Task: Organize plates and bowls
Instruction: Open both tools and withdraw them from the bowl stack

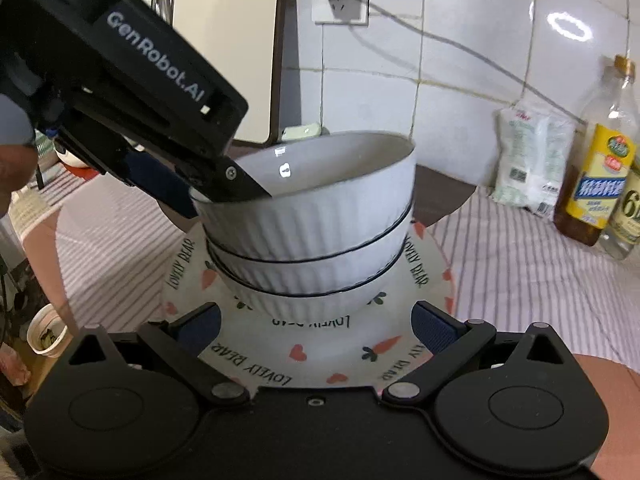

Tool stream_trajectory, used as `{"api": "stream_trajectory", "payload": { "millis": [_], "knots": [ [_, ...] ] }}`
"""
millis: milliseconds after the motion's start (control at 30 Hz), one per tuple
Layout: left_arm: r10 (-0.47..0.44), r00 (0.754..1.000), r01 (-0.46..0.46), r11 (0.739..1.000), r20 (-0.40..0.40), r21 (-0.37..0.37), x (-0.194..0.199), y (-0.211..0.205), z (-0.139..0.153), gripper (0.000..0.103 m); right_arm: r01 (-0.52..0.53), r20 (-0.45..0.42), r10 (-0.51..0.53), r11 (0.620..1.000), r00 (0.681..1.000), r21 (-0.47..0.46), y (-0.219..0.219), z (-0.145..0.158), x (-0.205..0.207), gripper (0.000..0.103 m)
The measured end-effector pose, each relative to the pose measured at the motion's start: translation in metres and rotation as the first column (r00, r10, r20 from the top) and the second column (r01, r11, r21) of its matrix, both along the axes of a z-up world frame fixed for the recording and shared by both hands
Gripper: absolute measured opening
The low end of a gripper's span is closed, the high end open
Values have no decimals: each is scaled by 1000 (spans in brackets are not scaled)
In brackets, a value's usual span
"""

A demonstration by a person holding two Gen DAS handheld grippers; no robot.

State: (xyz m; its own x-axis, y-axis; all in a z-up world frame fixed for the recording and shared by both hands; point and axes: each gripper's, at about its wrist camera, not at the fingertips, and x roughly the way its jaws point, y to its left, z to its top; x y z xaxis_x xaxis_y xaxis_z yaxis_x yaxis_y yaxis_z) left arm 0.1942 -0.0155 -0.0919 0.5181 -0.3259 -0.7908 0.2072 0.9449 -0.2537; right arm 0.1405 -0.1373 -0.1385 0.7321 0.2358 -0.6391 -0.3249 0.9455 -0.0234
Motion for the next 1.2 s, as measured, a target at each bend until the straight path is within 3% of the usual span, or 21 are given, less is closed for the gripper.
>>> {"api": "stream_trajectory", "payload": {
  "millis": [600, 900, 1100, 1200],
  "knots": [
    [30, 990, -32, 999, 135, 16, -78, 5, 64, 59, 173, 74, -179, 982, 981, 79, -45, 77, -58, 103],
    [38, 985, -41, 999, 169, 14, -112, 9, 78, 63, 286, 93, -282, 957, 955, -37, -39, 115, -79, 103],
    [51, 980, -57, 998, 193, 26, -126, 10, 83, 68, 361, -7, -362, 930, 932, -71, -43, 132, -83, 103],
    [63, 976, -71, 997, 207, 31, -133, 12, 83, 79, 391, -32, -394, 918, 919, -73, -47, 135, -89, 103]
  ]
}}
